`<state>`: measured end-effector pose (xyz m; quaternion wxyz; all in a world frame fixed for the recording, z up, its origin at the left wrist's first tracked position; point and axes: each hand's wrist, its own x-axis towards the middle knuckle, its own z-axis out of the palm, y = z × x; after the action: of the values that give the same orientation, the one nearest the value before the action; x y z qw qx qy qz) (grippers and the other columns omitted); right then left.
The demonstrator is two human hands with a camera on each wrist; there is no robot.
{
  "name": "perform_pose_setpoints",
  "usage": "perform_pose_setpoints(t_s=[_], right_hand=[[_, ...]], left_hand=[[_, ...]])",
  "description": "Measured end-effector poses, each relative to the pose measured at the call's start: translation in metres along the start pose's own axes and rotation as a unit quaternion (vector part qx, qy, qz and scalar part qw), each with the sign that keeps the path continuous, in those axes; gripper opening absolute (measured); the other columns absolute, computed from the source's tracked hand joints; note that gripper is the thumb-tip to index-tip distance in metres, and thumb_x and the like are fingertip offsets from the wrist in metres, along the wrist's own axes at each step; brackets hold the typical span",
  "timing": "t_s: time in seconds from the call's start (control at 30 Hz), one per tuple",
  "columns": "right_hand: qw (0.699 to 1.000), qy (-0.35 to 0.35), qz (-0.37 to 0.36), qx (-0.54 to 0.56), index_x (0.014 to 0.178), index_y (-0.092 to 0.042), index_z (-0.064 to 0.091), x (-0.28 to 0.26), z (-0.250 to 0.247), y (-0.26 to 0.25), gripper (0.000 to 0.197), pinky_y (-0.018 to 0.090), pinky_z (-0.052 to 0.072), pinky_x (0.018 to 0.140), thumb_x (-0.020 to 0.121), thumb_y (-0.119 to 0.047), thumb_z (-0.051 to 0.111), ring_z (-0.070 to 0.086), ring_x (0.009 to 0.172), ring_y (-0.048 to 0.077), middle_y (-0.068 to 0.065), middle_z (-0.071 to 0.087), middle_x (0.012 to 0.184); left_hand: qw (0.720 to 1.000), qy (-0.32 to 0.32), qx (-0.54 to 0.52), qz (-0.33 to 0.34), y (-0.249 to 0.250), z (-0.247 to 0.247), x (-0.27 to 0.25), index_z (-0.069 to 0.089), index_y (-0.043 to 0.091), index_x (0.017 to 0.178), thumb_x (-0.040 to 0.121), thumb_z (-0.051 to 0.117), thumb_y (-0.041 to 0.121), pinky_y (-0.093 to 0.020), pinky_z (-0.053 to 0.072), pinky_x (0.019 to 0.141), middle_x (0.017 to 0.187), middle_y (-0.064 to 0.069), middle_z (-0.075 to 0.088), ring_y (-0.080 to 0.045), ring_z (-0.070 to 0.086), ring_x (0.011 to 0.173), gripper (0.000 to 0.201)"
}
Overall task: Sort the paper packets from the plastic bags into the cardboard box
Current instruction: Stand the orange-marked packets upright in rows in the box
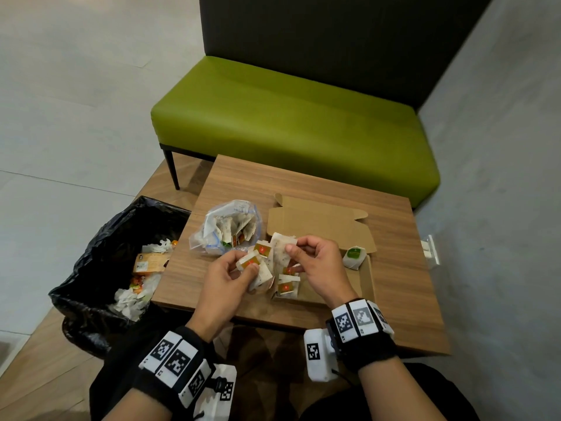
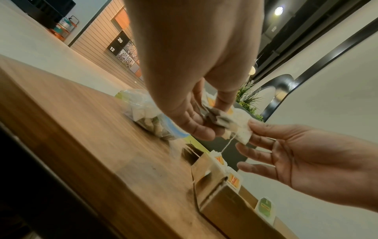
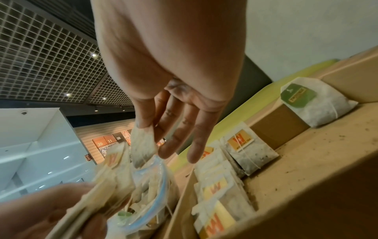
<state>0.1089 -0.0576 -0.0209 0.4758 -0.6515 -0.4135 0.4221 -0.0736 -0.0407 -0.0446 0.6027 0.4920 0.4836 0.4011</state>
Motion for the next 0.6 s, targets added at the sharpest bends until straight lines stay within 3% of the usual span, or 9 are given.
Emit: perform_pose_setpoints(t_s=[0.07, 0.13, 0.23, 0.37, 0.4, 0.5, 0.6], right_hand=[[1.0, 0.01, -0.014, -0.003, 0.083, -0.017, 0.068, 0.0, -0.002, -0.003, 0.01, 0.03, 0.058, 0.064, 0.091, -0.011, 0.069, 0.069, 0.075, 0.015, 0.004, 0.074, 0.081], [1.0, 0.016, -0.023, 0.007, 0.084, -0.019, 0.068, -0.001, -0.005, -0.006, 0.012, 0.024, 0.057, 0.062, 0.092, -0.01, 0.067, 0.07, 0.075, 0.01, -0.001, 0.075, 0.081], [0.999, 0.017, -0.027, 0.01, 0.086, -0.018, 0.068, -0.004, -0.008, -0.01, 0.01, 0.027, 0.057, 0.065, 0.093, -0.01, 0.066, 0.071, 0.078, 0.011, 0.0, 0.076, 0.084], [0.999, 0.001, -0.034, 0.019, 0.089, -0.015, 0.069, -0.007, -0.007, -0.013, 0.007, 0.028, 0.058, 0.066, 0.092, -0.01, 0.066, 0.07, 0.078, 0.012, 0.002, 0.076, 0.085], [0.999, -0.002, -0.034, 0.02, 0.09, -0.014, 0.069, -0.008, -0.007, -0.014, 0.006, 0.028, 0.058, 0.066, 0.092, -0.01, 0.066, 0.07, 0.079, 0.014, 0.005, 0.076, 0.087], [0.999, -0.007, -0.024, 0.022, 0.091, -0.01, 0.069, -0.01, -0.005, -0.011, 0.003, 0.028, 0.058, 0.064, 0.091, -0.009, 0.067, 0.07, 0.079, 0.016, 0.01, 0.076, 0.089], [0.999, -0.009, -0.02, 0.031, 0.09, -0.01, 0.069, -0.012, -0.004, -0.008, 0.003, 0.025, 0.058, 0.062, 0.091, -0.008, 0.067, 0.07, 0.075, 0.012, 0.006, 0.076, 0.085]], left_hand=[[0.999, 0.034, 0.036, 0.001, -0.003, -0.006, 0.003, 0.07, 0.021, 0.096, 0.091, 0.068, 0.011, -0.025, 0.058, 0.072, 0.093, 0.003, 0.076, -0.008, 0.071, 0.087, 0.011], [0.993, 0.048, 0.11, 0.001, -0.01, -0.015, 0.007, 0.07, 0.024, 0.096, 0.09, 0.069, 0.016, -0.034, 0.059, 0.078, 0.093, 0.006, 0.074, -0.007, 0.07, 0.087, 0.009], [0.97, 0.043, 0.238, -0.019, -0.02, -0.023, 0.012, 0.069, 0.029, 0.092, 0.088, 0.07, 0.027, -0.042, 0.059, 0.077, 0.089, 0.012, 0.071, -0.006, 0.068, 0.083, 0.004], [0.94, 0.014, 0.339, -0.037, -0.021, -0.02, 0.012, 0.071, 0.033, 0.091, 0.087, 0.07, 0.038, -0.043, 0.06, 0.07, 0.084, 0.015, 0.07, -0.01, 0.067, 0.073, 0.006], [0.925, 0.007, 0.38, -0.031, -0.019, -0.017, 0.011, 0.071, 0.033, 0.096, 0.088, 0.068, 0.04, -0.04, 0.059, 0.071, 0.087, 0.015, 0.07, -0.01, 0.066, 0.076, 0.011], [0.844, 0.01, 0.536, 0.032, -0.009, -0.008, 0.009, 0.068, 0.032, 0.114, 0.089, 0.063, 0.048, -0.034, 0.055, 0.077, 0.106, 0.01, 0.069, -0.012, 0.065, 0.093, 0.03], [0.81, 0.025, 0.582, 0.068, -0.001, -0.007, 0.008, 0.064, 0.031, 0.121, 0.09, 0.06, 0.05, -0.036, 0.056, 0.078, 0.114, 0.008, 0.066, -0.016, 0.066, 0.098, 0.037]])
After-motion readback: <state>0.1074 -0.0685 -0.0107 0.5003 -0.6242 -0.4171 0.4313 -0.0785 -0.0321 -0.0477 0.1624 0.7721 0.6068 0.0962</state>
